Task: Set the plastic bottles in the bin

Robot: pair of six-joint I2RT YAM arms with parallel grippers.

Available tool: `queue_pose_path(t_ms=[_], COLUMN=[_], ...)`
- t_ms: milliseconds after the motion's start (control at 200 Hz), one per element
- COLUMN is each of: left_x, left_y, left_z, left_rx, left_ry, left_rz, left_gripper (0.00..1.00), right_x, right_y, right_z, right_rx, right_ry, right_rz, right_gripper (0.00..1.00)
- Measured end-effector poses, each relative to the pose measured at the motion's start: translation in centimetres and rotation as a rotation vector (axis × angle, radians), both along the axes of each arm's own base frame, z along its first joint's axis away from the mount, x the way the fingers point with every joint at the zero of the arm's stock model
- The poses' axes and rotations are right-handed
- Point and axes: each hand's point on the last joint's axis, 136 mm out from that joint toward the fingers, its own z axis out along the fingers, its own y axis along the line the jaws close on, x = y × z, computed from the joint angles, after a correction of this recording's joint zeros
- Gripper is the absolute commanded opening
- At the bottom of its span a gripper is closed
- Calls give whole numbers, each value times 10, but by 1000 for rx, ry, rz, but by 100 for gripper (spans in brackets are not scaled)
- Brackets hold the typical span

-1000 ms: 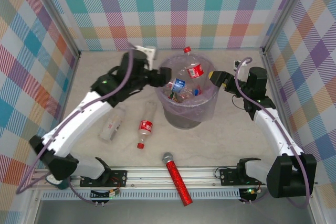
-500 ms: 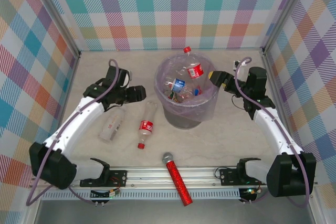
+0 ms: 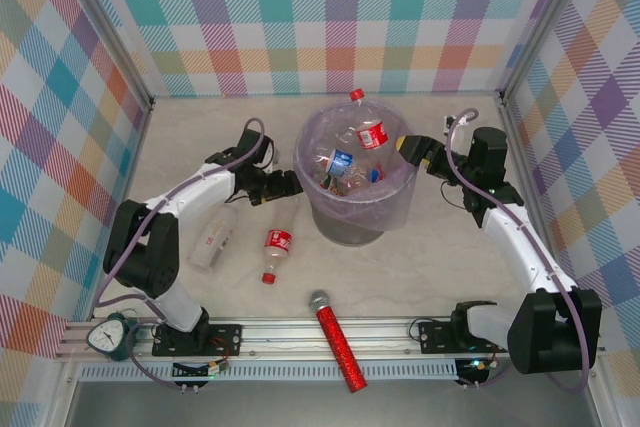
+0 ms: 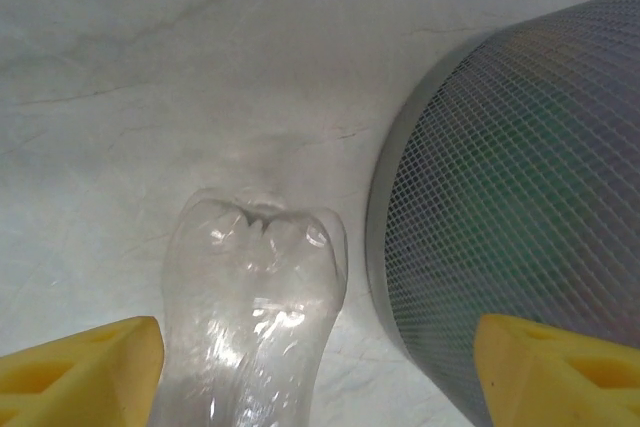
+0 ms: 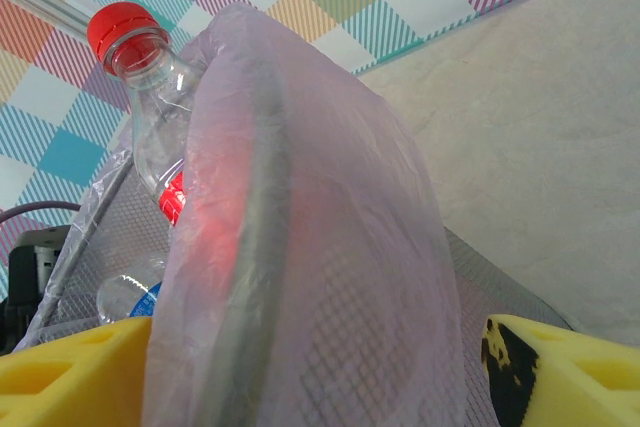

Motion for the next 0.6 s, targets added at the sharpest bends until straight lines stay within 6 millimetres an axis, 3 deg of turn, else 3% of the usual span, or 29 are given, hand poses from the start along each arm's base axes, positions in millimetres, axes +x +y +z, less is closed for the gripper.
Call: queue_pose_path(t_ms=[215, 415, 600], left_x=[10, -3, -4], left_y=[-8, -4, -2], left_z=[-17, -51, -57], left_rx=[-24, 12, 32], left_ry=[5, 78, 82], left_rz=[6, 9, 10], left_gripper=[86, 86, 82], right_x=[0, 0, 0], right_y=[0, 0, 0], right_z=[0, 0, 0], right_rx=[0, -1, -1], right_ry=[0, 1, 2], right_rz=[0, -2, -3], right_gripper=[83, 83, 83])
